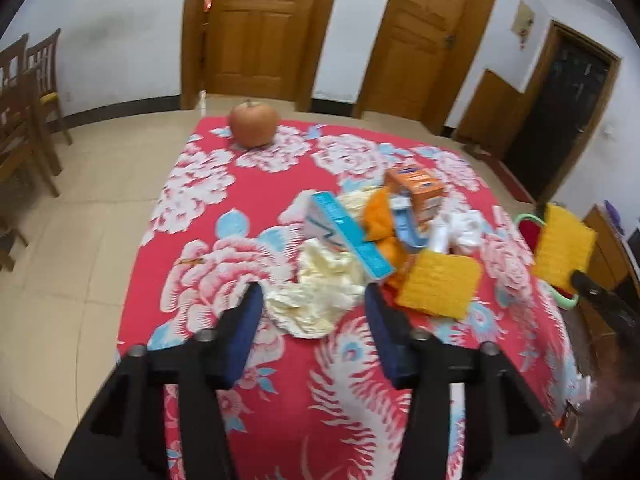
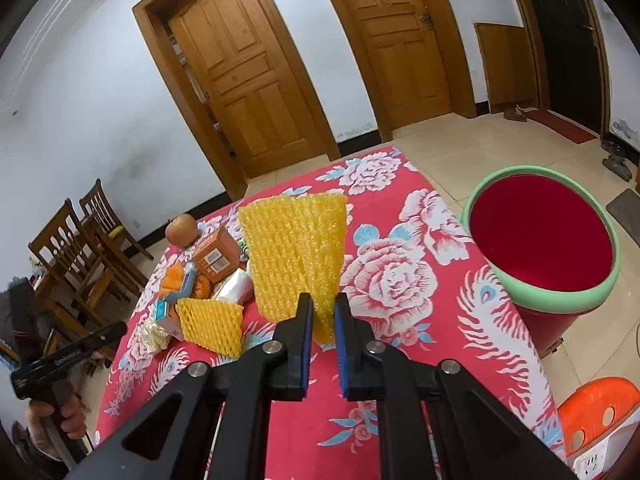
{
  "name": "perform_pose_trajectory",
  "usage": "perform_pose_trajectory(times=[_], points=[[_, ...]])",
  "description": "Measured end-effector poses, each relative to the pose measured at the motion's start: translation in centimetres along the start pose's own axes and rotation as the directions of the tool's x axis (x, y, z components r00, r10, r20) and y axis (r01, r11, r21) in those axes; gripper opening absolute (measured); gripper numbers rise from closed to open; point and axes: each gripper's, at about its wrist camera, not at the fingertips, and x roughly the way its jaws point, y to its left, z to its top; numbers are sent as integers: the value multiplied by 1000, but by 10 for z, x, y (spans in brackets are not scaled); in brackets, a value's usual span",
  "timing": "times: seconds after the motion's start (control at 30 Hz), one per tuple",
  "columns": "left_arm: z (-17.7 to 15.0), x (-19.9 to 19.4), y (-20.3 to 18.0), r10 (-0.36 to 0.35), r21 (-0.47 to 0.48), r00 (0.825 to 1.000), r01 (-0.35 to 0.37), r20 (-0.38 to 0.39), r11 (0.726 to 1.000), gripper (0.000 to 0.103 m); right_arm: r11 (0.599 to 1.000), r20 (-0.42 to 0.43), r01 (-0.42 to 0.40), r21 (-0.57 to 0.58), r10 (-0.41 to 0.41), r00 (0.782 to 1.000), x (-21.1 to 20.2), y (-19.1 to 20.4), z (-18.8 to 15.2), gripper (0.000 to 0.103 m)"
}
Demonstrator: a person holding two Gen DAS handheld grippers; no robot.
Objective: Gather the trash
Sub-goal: 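Grasp the yellow foam net with right tool while left tool grasps cream wrapper, then carry both held items over the red bin and open both tools to drop them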
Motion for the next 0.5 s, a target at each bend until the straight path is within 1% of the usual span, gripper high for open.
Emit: perform_pose_trajectory(times=[0.3, 0.4, 0.43, 0.47, 0.5], points=[[-5, 41, 9, 28, -41, 996, -31, -79, 999, 55, 1000, 26, 11, 21, -11, 1000, -11, -10, 0, 12], [-9, 44, 8, -7, -52, 998, 4, -70, 999, 55, 1000, 30, 15, 26, -16, 999, -14, -13, 0, 12], [-10, 44, 7, -14, -46, 998, 11, -61, 999, 49, 999, 31, 17, 28, -18, 999, -14, -14, 0, 12], [-11, 43, 5, -16, -37, 999, 14, -47, 999, 35, 999, 33, 19, 30, -20, 999, -15, -16, 0, 12], [-10, 43, 4, -18, -31, 999, 16, -42, 999, 31, 999, 34, 21, 32, -22, 999, -15, -17, 0, 12]])
